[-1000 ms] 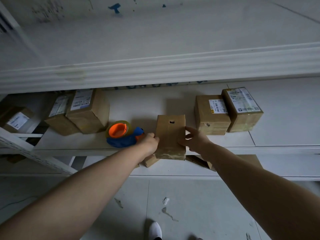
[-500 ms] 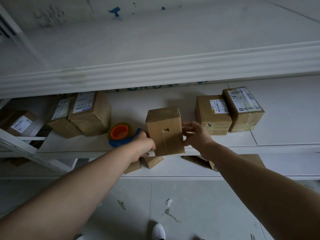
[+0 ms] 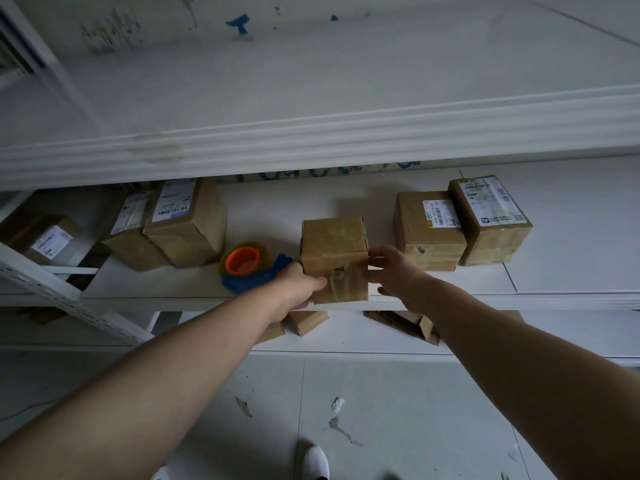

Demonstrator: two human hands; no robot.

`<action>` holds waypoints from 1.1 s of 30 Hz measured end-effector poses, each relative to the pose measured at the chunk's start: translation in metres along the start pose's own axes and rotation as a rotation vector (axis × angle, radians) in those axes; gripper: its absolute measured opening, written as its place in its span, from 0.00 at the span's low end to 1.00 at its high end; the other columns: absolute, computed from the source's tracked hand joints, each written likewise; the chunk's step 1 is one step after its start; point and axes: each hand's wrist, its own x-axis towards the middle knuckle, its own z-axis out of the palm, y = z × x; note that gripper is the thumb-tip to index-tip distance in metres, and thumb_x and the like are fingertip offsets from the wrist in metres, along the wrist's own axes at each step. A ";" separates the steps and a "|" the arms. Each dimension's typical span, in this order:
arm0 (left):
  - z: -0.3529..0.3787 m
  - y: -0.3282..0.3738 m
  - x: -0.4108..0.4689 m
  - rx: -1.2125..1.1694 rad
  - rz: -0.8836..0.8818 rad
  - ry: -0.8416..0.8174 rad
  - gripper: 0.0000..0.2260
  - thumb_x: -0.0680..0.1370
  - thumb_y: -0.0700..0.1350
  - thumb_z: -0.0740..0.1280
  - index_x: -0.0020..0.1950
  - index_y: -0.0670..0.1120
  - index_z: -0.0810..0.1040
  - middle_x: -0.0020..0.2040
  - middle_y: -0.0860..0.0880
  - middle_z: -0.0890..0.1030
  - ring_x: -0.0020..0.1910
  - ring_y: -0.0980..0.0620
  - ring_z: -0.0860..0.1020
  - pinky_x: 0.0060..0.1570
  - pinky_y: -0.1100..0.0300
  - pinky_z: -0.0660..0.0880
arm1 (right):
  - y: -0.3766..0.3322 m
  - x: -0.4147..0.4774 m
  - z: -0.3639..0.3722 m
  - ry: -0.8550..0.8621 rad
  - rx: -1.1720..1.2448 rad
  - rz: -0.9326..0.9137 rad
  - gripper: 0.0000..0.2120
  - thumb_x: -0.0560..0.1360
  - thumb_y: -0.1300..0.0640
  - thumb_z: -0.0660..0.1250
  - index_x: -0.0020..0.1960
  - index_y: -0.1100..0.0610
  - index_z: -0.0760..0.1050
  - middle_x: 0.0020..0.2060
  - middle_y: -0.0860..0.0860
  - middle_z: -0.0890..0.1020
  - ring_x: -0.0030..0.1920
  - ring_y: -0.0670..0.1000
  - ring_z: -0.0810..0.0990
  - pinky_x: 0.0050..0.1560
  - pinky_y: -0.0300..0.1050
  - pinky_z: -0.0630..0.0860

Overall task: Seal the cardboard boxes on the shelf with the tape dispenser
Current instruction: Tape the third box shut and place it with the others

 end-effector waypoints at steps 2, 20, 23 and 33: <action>0.000 0.001 0.003 -0.028 0.009 0.002 0.18 0.74 0.43 0.70 0.62 0.50 0.73 0.59 0.48 0.79 0.57 0.47 0.78 0.60 0.51 0.75 | -0.002 0.000 0.001 0.004 -0.027 0.008 0.20 0.75 0.66 0.67 0.66 0.58 0.69 0.61 0.52 0.78 0.53 0.55 0.79 0.46 0.46 0.77; 0.001 0.020 -0.007 0.024 0.131 0.276 0.29 0.66 0.58 0.77 0.59 0.49 0.68 0.56 0.48 0.76 0.55 0.47 0.76 0.52 0.51 0.77 | -0.010 -0.003 0.008 0.094 -0.164 -0.073 0.26 0.75 0.49 0.70 0.70 0.52 0.67 0.52 0.52 0.80 0.50 0.52 0.77 0.47 0.44 0.71; 0.004 0.023 -0.009 -0.093 0.058 0.220 0.28 0.64 0.58 0.77 0.57 0.51 0.69 0.55 0.48 0.77 0.54 0.45 0.77 0.52 0.44 0.78 | -0.011 -0.002 0.001 0.071 -0.163 -0.062 0.26 0.75 0.49 0.69 0.70 0.52 0.67 0.53 0.52 0.79 0.51 0.52 0.77 0.51 0.46 0.73; 0.005 0.037 -0.007 -0.176 -0.029 0.213 0.23 0.70 0.57 0.73 0.58 0.49 0.71 0.53 0.47 0.78 0.51 0.45 0.77 0.44 0.49 0.80 | -0.009 -0.001 0.001 0.005 -0.219 -0.133 0.34 0.74 0.61 0.70 0.75 0.48 0.61 0.61 0.55 0.76 0.59 0.53 0.76 0.57 0.45 0.73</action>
